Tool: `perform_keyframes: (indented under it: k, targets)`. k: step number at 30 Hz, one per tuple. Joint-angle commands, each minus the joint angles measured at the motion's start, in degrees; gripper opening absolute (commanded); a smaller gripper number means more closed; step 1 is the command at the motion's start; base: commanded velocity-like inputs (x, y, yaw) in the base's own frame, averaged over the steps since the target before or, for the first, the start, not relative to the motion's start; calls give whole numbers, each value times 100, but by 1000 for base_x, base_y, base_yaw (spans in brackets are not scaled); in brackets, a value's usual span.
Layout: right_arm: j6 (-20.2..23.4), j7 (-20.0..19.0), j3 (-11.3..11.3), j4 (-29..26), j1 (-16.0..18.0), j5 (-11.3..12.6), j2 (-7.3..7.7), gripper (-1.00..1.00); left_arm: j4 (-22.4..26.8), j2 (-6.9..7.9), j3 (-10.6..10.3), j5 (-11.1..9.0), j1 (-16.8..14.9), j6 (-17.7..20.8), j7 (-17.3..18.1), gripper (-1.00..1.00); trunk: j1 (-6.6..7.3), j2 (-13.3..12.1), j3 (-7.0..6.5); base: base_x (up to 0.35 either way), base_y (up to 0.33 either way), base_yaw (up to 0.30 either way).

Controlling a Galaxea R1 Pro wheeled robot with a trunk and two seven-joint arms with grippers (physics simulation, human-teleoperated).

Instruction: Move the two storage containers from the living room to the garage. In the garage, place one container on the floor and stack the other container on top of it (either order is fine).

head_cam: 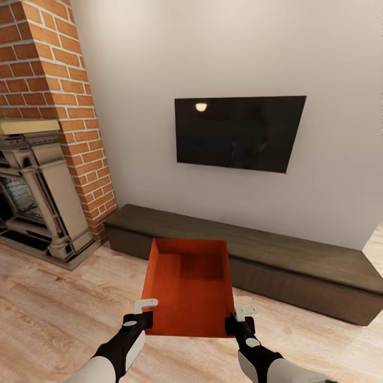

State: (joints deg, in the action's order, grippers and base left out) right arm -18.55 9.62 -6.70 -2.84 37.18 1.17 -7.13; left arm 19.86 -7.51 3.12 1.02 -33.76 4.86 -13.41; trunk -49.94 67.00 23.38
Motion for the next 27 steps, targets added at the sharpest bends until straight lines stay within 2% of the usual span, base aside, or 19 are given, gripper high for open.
perform_keyframes:
  k: [1, 16, 27]
  targets:
    - [-35, 49, 81, -6, 8, 59, -1, -100, -4, -5, -4, -104, 1, 32, -15, -100, 0, 4, -4, 0, 0, 0]
    - [-35, 49, 81, -6, 8, 62, 1, -100, 9, -13, 4, -102, 1, 27, -65, -100, 0, 4, -140, 0, 0, 0]
    - [-33, 49, 82, -6, 8, 68, 1, -100, 4, -11, 14, -102, 1, 31, -49, -100, 0, 4, -153, 0, 0, 0]
